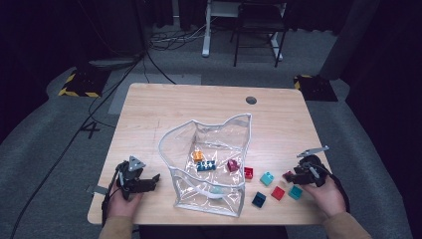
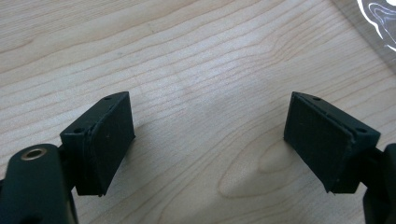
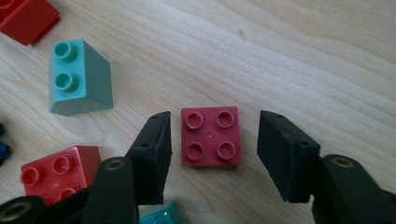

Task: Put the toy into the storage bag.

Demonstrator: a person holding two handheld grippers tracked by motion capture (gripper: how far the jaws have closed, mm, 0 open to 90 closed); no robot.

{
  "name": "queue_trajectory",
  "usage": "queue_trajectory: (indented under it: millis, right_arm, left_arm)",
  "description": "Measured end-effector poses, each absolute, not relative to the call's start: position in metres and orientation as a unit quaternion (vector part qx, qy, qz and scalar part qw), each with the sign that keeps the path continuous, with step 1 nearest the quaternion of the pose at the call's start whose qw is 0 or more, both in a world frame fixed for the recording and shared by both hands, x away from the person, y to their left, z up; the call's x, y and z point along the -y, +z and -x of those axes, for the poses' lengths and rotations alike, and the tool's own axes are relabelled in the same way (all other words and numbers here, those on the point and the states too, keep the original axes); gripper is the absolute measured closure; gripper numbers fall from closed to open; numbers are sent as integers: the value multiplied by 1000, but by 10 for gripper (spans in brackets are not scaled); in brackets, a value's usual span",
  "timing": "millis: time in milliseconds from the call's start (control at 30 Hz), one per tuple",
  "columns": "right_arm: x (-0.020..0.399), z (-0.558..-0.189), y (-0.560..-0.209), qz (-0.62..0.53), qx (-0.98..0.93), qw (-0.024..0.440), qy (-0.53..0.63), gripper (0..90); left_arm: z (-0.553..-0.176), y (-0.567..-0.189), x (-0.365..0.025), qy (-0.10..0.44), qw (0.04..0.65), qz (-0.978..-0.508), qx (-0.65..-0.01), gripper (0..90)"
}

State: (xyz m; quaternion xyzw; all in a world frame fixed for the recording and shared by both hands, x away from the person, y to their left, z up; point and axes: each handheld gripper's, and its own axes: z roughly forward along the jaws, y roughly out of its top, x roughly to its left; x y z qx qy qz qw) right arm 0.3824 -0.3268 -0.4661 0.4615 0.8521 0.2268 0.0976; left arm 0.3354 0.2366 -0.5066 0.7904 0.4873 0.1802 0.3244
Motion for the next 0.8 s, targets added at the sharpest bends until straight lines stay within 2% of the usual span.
queue_trajectory:
  millis: [133, 367, 800]
  right_arm:
    - [325, -381, -471, -450, -862, 103, 211, 588]
    - [326, -381, -465, -454, -857, 99, 223, 591]
    - [325, -376, -428, -448, -845, 96, 276, 591]
  left_arm:
    - [-335, -507, -237, 180, 324, -791, -487, 164]
    - [-335, -507, -237, 180, 324, -791, -487, 164]
    - [-335, -507, -237, 180, 324, -791, -487, 164]
